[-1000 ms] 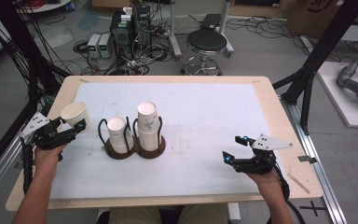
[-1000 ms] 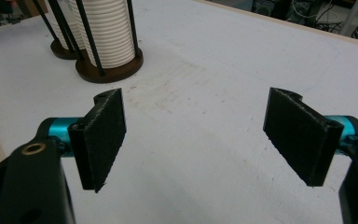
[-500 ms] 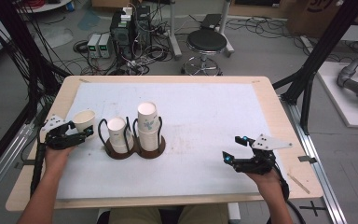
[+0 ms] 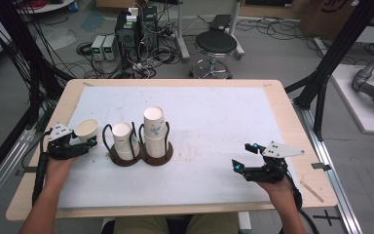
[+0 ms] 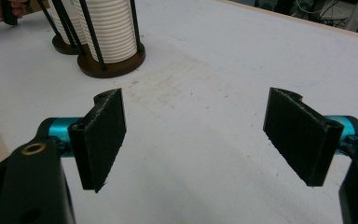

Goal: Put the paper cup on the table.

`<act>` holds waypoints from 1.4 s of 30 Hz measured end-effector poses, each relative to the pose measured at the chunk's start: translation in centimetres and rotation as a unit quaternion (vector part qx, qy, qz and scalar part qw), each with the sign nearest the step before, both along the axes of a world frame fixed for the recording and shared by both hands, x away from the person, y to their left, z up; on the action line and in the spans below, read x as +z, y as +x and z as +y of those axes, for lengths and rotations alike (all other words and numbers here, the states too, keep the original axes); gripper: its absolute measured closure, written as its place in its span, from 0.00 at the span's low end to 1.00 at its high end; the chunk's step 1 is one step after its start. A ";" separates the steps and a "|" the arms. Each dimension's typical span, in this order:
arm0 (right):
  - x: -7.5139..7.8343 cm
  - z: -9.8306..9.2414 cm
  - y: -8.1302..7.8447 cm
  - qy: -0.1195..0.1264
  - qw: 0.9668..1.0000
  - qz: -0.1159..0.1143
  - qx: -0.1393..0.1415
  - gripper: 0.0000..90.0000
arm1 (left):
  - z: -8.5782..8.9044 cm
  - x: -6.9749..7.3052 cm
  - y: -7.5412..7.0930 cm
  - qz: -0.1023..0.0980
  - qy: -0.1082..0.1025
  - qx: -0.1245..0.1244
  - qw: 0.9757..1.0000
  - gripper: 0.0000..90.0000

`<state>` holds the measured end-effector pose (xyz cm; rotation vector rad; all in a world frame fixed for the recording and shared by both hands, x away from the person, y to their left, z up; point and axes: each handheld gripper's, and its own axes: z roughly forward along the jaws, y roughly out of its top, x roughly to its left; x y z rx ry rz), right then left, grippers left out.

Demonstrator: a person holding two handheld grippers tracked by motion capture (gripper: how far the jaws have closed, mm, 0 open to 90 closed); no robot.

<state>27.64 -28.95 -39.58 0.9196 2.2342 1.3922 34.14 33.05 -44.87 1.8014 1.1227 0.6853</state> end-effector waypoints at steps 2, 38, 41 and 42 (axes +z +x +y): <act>0.0 0.0 0.0 0.001 1.000 0.001 0.000 0.24 | 0.0 0.0 -0.1 0.001 0.003 -0.002 1.000 0.38; 0.1 -0.5 -0.2 -0.005 1.000 -0.007 -0.023 0.24 | 1.3 4.2 -7.4 -0.127 -0.152 -0.032 0.980 0.18; 0.0 -0.7 -0.2 -0.003 0.999 -0.009 -0.037 0.24 | 0.6 4.0 -7.6 -0.122 -0.153 -0.047 0.979 0.18; -0.1 -0.8 -0.2 -0.002 0.999 -0.007 -0.041 0.24 | 0.3 4.0 -7.7 -0.121 -0.153 -0.054 0.979 0.18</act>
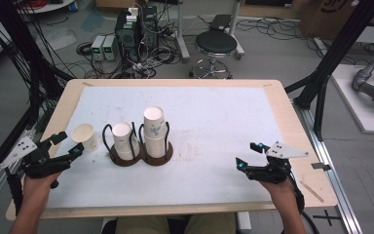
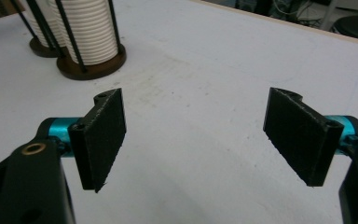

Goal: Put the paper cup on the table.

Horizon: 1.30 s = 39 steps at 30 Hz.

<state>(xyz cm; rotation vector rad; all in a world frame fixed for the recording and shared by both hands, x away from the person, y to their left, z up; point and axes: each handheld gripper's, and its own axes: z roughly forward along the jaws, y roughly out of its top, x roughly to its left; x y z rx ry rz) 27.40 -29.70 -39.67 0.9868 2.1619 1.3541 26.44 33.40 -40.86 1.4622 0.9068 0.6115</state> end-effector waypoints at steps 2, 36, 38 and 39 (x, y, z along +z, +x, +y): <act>-0.1 -0.2 0.0 0.000 1.000 -0.004 -0.005 0.24 | -0.5 0.0 -0.1 -0.001 0.003 -0.008 1.000 0.18; 0.1 -0.5 -1.5 0.004 1.000 -0.005 -0.031 0.24 | -2.3 -0.1 -0.8 -0.010 0.013 -0.033 0.999 0.19; 0.1 -0.5 -1.5 0.004 0.999 -0.005 -0.031 0.24 | -2.3 -0.1 -0.8 -0.011 0.013 -0.032 0.999 0.19; 0.1 -0.6 -1.5 0.004 0.999 -0.007 -0.031 0.24 | -2.3 -0.1 -0.8 -0.011 0.013 -0.032 0.999 0.19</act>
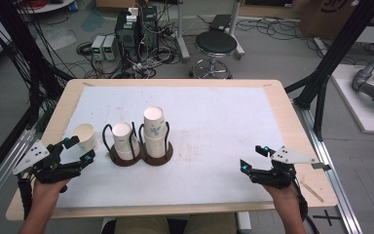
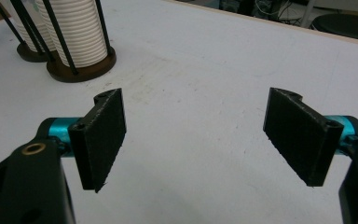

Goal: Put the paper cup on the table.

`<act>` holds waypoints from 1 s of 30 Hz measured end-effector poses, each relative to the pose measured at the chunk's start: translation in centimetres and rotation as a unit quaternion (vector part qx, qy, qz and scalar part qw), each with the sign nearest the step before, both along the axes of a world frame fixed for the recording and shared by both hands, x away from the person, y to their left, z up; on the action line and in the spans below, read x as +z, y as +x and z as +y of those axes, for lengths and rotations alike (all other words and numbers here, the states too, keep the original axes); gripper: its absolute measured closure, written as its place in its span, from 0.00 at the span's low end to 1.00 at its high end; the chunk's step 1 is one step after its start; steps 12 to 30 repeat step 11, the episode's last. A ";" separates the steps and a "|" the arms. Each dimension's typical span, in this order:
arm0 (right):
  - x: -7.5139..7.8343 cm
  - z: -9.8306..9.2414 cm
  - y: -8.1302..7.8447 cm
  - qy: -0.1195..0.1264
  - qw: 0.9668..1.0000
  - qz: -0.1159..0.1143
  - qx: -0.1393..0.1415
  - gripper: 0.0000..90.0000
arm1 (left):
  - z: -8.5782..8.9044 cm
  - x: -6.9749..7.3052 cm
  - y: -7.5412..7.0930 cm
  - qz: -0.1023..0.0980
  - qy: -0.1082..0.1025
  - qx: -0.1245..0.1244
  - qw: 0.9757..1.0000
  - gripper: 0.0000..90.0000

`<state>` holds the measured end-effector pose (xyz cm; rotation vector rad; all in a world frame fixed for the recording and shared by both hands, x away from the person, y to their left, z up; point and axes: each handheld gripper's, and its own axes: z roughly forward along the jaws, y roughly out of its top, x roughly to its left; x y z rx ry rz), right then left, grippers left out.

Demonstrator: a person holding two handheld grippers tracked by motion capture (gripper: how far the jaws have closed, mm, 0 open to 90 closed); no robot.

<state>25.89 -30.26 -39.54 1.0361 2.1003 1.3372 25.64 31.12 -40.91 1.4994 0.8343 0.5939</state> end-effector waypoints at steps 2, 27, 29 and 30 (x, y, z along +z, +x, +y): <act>0.0 0.0 0.0 -0.001 1.000 0.001 0.000 0.24 | 0.0 0.0 0.0 0.000 0.000 0.000 1.000 0.19; 0.0 -0.1 0.1 0.000 1.000 -0.001 0.000 0.24 | -0.1 -0.1 0.2 0.002 0.002 0.000 1.000 0.20; 0.0 -0.1 0.1 0.000 1.000 -0.001 0.000 0.24 | -0.1 -0.1 0.2 0.002 0.002 0.000 1.000 0.20; 0.0 -0.1 0.1 0.000 1.000 -0.001 0.000 0.24 | -0.1 -0.1 0.2 0.002 0.002 0.000 1.000 0.20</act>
